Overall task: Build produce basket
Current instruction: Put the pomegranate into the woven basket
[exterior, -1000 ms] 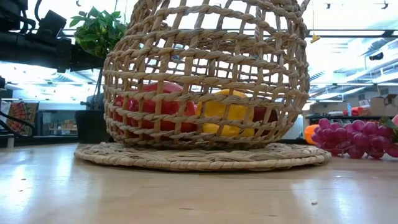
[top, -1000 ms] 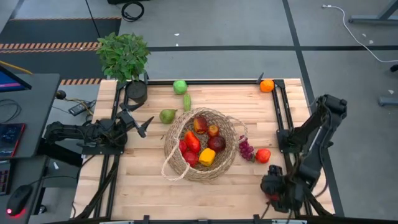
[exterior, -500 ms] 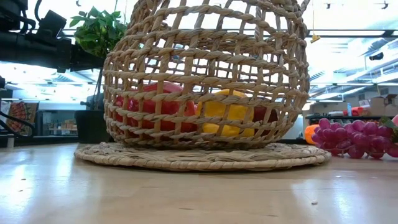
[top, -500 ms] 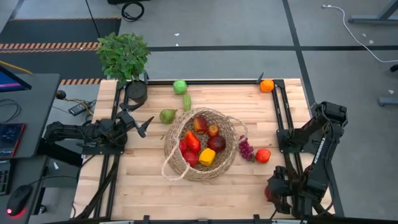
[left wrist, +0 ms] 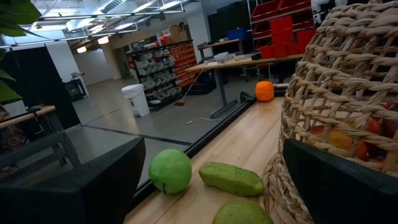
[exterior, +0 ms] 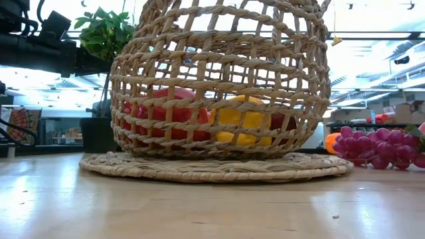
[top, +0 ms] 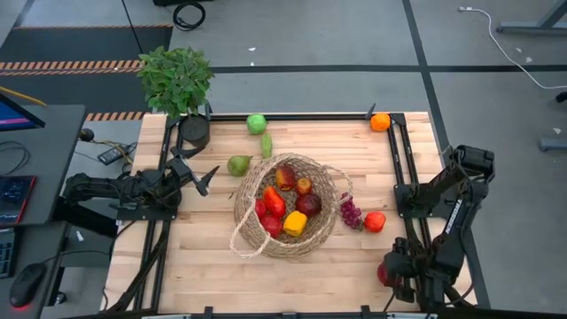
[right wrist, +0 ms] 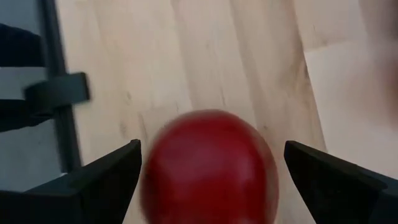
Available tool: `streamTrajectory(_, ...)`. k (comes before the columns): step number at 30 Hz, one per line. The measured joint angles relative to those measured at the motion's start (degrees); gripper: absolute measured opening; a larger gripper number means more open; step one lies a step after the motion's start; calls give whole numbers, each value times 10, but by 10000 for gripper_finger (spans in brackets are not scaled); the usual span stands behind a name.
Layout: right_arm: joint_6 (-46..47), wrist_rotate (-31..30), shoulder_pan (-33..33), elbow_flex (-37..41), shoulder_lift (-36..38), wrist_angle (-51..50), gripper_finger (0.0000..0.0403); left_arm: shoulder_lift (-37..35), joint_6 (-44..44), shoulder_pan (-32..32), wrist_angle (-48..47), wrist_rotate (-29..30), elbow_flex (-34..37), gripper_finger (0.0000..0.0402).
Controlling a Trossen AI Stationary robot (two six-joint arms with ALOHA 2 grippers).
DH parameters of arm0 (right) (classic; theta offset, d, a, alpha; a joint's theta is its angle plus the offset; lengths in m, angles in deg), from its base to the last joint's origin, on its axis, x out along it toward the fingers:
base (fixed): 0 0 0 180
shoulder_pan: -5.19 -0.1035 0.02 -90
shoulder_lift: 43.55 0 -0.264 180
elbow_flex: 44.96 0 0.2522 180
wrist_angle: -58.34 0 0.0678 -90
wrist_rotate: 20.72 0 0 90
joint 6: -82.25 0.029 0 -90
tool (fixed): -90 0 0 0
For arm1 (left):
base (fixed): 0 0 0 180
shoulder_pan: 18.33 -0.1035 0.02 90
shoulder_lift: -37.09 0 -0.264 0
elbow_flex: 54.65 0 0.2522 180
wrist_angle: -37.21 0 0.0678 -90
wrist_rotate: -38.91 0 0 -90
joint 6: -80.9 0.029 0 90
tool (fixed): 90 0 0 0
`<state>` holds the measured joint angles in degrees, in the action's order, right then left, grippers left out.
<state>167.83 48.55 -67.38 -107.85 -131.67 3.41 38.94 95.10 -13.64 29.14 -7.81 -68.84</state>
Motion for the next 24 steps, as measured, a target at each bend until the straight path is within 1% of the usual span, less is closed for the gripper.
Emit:
streamTrajectory(4,-5,16,0,33,0,54,397,0,0,0,0,0,0,388)
streamTrajectory(7,-15,34,1,45,2,77,397,0,0,0,0,0,0,388)
streamTrajectory(11,-27,49,1,45,2,78,397,0,0,0,0,0,0,388)
streamTrajectory(16,-60,79,19,42,6,76,389,0,0,0,0,0,0,388)
streamTrajectory(19,-76,100,39,41,16,67,380,0,0,0,0,0,0,388)
streamTrajectory(24,-87,102,77,41,37,66,375,0,0,0,0,0,0,388)
